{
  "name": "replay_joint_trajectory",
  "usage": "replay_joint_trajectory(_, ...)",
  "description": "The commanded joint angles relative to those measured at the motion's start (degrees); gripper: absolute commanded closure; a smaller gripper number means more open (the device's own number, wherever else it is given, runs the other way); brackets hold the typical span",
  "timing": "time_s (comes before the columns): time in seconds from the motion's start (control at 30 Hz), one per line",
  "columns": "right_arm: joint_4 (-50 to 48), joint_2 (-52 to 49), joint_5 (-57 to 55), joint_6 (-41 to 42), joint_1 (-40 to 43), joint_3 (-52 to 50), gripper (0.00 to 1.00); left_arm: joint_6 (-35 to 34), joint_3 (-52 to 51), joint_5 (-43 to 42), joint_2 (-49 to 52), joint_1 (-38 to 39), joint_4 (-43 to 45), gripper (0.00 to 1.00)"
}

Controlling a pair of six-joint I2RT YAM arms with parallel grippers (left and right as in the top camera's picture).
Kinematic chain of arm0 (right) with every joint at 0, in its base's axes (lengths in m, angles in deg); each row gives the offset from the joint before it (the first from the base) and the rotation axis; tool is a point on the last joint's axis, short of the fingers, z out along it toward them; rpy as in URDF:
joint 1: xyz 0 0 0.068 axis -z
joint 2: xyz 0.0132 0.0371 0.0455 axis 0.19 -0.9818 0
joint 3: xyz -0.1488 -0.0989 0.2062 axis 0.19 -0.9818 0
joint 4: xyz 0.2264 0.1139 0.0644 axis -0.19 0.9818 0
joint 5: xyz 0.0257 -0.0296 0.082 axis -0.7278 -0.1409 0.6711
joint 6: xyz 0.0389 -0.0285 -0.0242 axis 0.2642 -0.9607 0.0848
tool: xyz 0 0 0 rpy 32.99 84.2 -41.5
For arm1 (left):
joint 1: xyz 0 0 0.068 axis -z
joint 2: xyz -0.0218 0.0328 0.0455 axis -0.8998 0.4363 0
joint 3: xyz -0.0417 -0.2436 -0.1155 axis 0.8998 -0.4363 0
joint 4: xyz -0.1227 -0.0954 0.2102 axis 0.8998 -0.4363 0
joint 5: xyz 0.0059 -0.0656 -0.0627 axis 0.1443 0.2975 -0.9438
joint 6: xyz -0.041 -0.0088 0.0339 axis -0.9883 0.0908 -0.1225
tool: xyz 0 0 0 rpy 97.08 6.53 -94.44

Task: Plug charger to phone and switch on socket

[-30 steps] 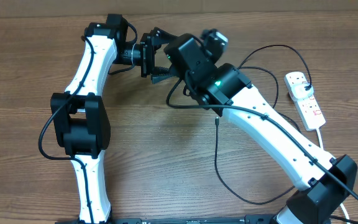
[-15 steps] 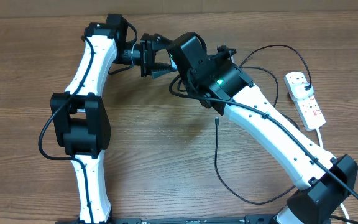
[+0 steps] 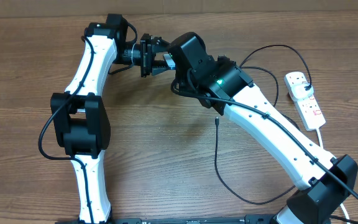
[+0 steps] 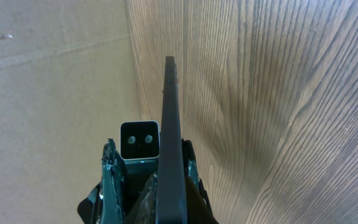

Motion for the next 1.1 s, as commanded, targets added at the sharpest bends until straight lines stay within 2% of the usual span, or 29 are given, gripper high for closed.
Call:
replay_joint_trajectory(0.0,-0.9,2.5,1.0,4.2,0.0,1.7,0.96,-0.8,1.3,-1.3,-0.2,0.0,0.1,0.61)
replay_joint_trajectory(0.2,-0.7,2.5,1.0,4.1,0.0,1.7,0.96,-0.8,1.3,0.7,-0.2,0.0,0.0,0.67)
replay_joint_trajectory(0.43,-0.7,2.5,1.0,1.3,0.0,1.7,0.96,-0.8,1.3,4.4,-0.2,0.0,0.1,0.68)
replay_joint_trajectory(0.53,-0.7,2.5,1.0,1.2,0.0,1.7,0.96,-0.8,1.3,4.5,-0.2,0.0,0.1,0.75)
replay_joint_trajectory(0.73,-0.5,2.5,1.0,1.0,0.0,1.7,0.94,-0.9,1.3,4.5,-0.1,0.0,0.1,0.77)
replay_joint_trajectory(0.9,-0.5,2.5,1.1,0.6,0.0,1.7,0.93,-1.2,1.3,4.5,-0.2,0.0,0.1,0.85)
replay_joint_trajectory(1.07,-0.5,2.5,1.2,0.6,0.0,1.7,0.94,-2.9,1.3,4.5,-0.2,0.0,0.1,0.86)
